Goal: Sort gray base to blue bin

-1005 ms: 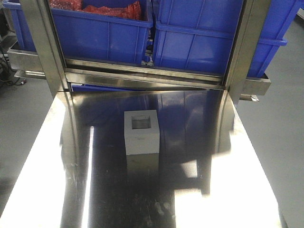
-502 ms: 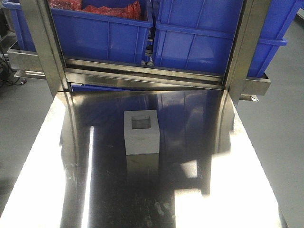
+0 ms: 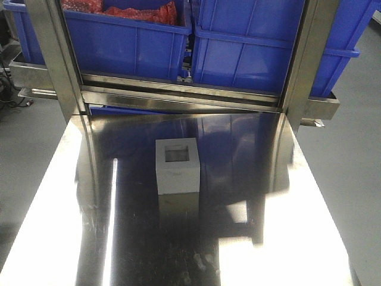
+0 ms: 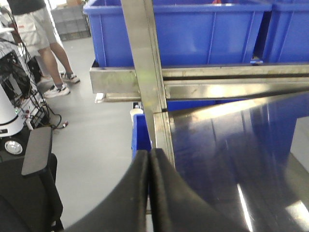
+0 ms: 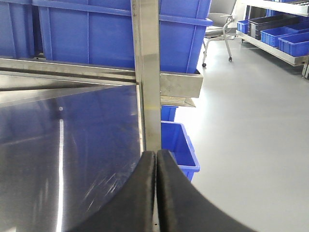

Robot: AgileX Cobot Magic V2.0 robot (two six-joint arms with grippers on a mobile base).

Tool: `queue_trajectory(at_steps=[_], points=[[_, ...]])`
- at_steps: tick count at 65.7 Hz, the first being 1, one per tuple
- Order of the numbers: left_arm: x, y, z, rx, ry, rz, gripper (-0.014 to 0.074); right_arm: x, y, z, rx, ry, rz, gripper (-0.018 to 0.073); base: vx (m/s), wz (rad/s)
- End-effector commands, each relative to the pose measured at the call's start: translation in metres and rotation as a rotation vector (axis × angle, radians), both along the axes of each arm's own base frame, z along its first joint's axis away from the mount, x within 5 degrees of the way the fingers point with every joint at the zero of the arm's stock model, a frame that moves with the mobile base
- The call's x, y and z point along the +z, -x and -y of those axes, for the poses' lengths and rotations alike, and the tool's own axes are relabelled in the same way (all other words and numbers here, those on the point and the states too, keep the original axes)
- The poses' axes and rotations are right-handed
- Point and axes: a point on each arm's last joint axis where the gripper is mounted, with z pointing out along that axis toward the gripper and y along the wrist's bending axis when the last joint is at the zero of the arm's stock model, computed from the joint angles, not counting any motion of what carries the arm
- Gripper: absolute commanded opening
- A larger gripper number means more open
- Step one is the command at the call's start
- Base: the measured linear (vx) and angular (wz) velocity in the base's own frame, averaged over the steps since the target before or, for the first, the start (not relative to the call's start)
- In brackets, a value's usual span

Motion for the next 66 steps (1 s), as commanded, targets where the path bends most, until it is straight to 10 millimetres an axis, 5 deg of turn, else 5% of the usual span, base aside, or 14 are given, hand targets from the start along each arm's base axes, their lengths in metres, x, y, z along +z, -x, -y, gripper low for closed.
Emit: queue_trajectory(at_steps=[1,12,26,35,66], points=[[0.0177,-0.0033,0.0006,-0.005,0.004,0.101,0.0008,0.0062,-0.0010,0.0003,0.000,0.023,0.069,-0.0005,0.00,0.00],[0.0183,-0.0031,0.0006,-0.006,0.004,0.107,0.0152,0.0062,-0.0010,0.0003,0.000,0.023,0.069,-0.0005,0.00,0.00],[0.0187,-0.0032,0.0006,-0.006,0.004,0.111,0.0570,0.0062,-0.0010,0.0003,0.000,0.023,0.069,-0.0005,0.00,0.00],[0.0189,-0.0032,0.0006,-0.006,0.004,0.114,0.0724,0.0062,-0.0010,0.0003,0.000,0.023,0.069,-0.0005,0.00,0.00],[0.0174,-0.0087,0.0012,-0.008,0.034,0.102,0.0587,0.0062,-0.0010,0.0003,0.000,0.023,0.069,-0.0005,0.00,0.00]])
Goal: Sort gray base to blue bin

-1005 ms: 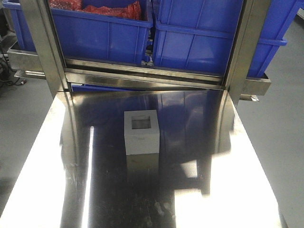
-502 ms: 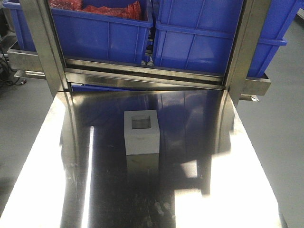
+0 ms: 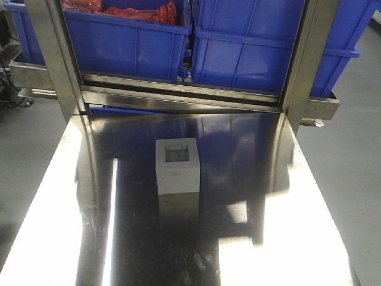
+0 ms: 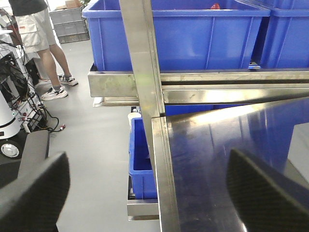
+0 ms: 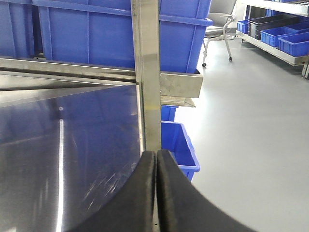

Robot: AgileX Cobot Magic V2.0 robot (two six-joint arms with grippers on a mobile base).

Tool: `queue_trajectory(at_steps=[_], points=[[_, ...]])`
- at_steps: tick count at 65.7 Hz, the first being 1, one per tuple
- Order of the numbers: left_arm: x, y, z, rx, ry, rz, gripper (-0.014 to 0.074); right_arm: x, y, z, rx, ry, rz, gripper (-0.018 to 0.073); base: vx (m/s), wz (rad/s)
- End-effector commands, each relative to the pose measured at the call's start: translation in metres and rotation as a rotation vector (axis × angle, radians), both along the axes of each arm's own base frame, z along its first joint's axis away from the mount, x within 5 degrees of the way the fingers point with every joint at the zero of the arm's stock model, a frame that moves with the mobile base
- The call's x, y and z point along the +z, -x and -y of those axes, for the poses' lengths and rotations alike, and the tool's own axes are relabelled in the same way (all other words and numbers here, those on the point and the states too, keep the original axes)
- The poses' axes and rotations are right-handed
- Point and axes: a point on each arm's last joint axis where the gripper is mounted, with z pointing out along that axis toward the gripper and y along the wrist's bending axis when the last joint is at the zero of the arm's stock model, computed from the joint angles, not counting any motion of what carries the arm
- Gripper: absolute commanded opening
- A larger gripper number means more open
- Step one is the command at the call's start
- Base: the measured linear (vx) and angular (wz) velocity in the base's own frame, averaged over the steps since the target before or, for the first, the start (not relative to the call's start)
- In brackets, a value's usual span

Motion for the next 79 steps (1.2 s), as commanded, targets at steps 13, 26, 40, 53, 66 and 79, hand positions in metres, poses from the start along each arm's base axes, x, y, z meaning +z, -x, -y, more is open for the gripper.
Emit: queue_trajectory(at_steps=[13,26,40,53,66,79], points=[[0.020,-0.031,0.001,-0.009,0.026,0.039,0.0573,0.006,-0.001,0.000,0.000,0.023,0.069,-0.0005,0.00,0.00],[0.040,-0.071,0.009,-0.060,0.024,0.018,0.0573,0.006,-0.001,0.000,0.000,0.023,0.069,-0.0005,0.00,0.00],[0.046,-0.114,0.035,-0.176,0.021,-0.045,0.0573,0.006,-0.001,0.000,0.000,0.023,0.069,-0.0005,0.00,0.00],[0.045,-0.152,0.071,-0.288,0.014,-0.100,0.0573,0.006,-0.001,0.000,0.000,0.023,0.069,-0.0005,0.00,0.00],[0.035,-0.193,0.102,-0.342,0.038,-0.185,0.0573,0.006,-0.001,0.000,0.000,0.023,0.069,-0.0005,0.00,0.00],[0.024,-0.239,0.124,-0.337,0.185,-0.335,0.0573,0.006,-0.001,0.000,0.000,0.023,0.069,-0.0005,0.00,0.00]])
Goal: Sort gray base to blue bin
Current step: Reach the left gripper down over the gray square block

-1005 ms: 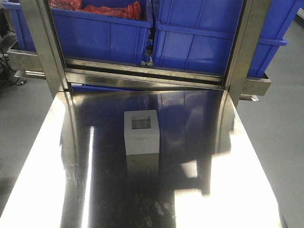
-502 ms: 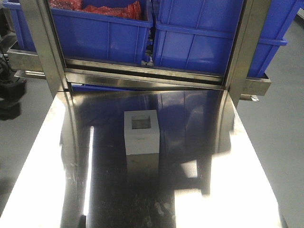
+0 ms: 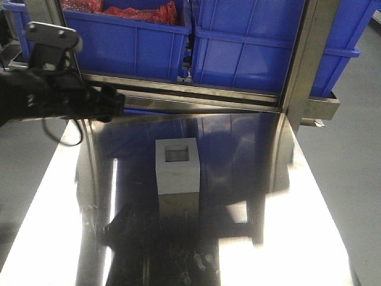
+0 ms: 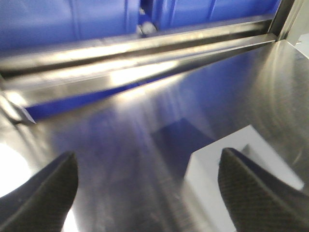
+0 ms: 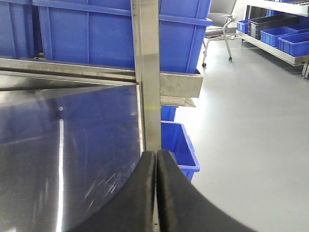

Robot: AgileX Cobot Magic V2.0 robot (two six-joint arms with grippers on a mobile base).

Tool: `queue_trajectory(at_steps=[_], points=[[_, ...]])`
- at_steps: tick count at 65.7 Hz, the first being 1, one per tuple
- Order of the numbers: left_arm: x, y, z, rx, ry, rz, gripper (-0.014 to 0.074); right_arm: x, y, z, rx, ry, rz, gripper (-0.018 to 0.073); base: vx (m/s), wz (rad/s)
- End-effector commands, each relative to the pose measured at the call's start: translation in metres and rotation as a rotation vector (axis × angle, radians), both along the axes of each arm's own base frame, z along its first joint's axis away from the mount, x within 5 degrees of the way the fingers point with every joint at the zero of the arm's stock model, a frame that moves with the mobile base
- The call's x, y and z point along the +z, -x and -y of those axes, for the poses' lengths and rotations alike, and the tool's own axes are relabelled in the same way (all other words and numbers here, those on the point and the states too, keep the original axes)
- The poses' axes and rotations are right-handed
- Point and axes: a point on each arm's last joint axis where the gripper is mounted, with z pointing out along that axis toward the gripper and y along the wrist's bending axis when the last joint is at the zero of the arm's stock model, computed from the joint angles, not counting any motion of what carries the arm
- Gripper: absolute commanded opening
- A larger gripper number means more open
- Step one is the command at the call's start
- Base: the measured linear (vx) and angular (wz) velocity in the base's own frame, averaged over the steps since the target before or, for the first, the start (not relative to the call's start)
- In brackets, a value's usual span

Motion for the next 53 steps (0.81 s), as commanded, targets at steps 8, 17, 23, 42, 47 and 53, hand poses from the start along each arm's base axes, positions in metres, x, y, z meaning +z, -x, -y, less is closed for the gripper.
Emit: queue_trajectory(at_steps=[8,17,23,42,47,53], points=[[0.009,-0.040,0.023,0.008,0.135,-0.087,0.0573,0.006,-0.001,0.000,0.000,0.023,0.069,-0.0005,0.00,0.00],[-0.006,-0.066,0.036,0.013,0.172,-0.197,0.0573,0.006,-0.001,0.000,0.000,0.023,0.069,-0.0005,0.00,0.00],[-0.016,-0.076,0.045,0.010,0.185,-0.255,0.0573,0.006,-0.001,0.000,0.000,0.023,0.069,-0.0005,0.00,0.00],[-0.045,-0.085,0.072,-0.024,0.190,-0.384,0.0573,0.006,-0.001,0.000,0.000,0.023,0.069,-0.0005,0.00,0.00],[-0.052,-0.084,0.074,-0.027,0.182,-0.420,0.0573,0.006,-0.001,0.000,0.000,0.023,0.069,-0.0005,0.00,0.00],[-0.058,-0.083,0.075,-0.030,0.185,-0.464,0.0573,0.006,-0.001,0.000,0.000,0.023,0.069,-0.0005,0.00,0.00]])
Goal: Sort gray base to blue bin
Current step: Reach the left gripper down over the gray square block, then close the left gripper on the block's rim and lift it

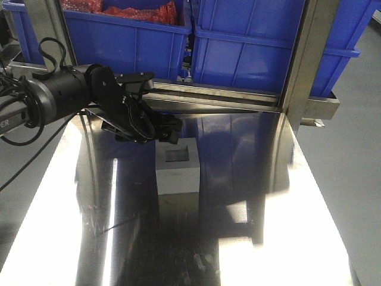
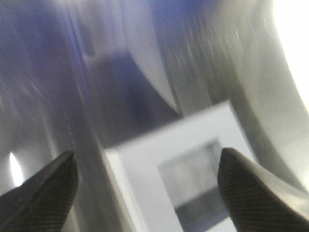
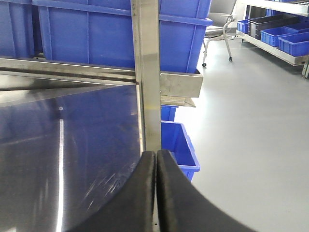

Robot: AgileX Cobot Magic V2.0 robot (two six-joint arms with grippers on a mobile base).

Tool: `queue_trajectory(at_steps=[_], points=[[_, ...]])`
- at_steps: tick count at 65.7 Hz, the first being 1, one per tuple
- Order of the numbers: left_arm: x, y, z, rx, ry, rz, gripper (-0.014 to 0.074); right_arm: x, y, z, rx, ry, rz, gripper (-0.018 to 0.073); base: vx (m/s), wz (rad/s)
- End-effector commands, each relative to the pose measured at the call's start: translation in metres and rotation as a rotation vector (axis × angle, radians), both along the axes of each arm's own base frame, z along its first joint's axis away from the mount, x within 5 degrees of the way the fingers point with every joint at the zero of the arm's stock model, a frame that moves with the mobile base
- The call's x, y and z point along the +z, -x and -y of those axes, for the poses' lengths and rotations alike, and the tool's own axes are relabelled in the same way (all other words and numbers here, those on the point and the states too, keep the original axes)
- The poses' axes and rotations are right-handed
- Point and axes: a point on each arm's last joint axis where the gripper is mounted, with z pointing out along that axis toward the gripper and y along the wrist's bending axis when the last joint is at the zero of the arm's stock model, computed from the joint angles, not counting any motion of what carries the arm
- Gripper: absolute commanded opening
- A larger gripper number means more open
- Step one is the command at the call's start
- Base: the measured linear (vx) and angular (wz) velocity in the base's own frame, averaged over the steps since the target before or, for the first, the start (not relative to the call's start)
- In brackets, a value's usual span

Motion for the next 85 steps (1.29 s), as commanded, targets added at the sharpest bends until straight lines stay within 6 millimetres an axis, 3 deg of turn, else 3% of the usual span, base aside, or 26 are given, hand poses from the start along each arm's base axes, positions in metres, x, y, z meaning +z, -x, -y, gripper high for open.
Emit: queue_trajectory(at_steps=[1,35,63,70,85], points=[[0.032,0.003,0.003,0.014,0.067,0.059,0.0573,0.006,-0.001,0.000,0.000,0.023,0.069,-0.0005,0.00,0.00],[0.006,-0.004,0.007,0.020,0.058,0.003,0.0573,0.006,-0.001,0.000,0.000,0.023,0.069,-0.0005,0.00,0.00],[0.005,-0.003,0.006,0.015,0.052,-0.011,0.0561,0.006,-0.001,0.000,0.000,0.023,0.069,-0.0005,0.00,0.00],[0.004,-0.002,0.006,0.012,0.048,-0.016,0.0506,0.006,-0.001,0.000,0.000,0.023,0.069,-0.0005,0.00,0.00],[0.004,-0.001,0.006,0.006,0.044,-0.029,0.0254,0.006,-0.001,0.000,0.000,0.023,0.069,-0.0005,0.00,0.00]])
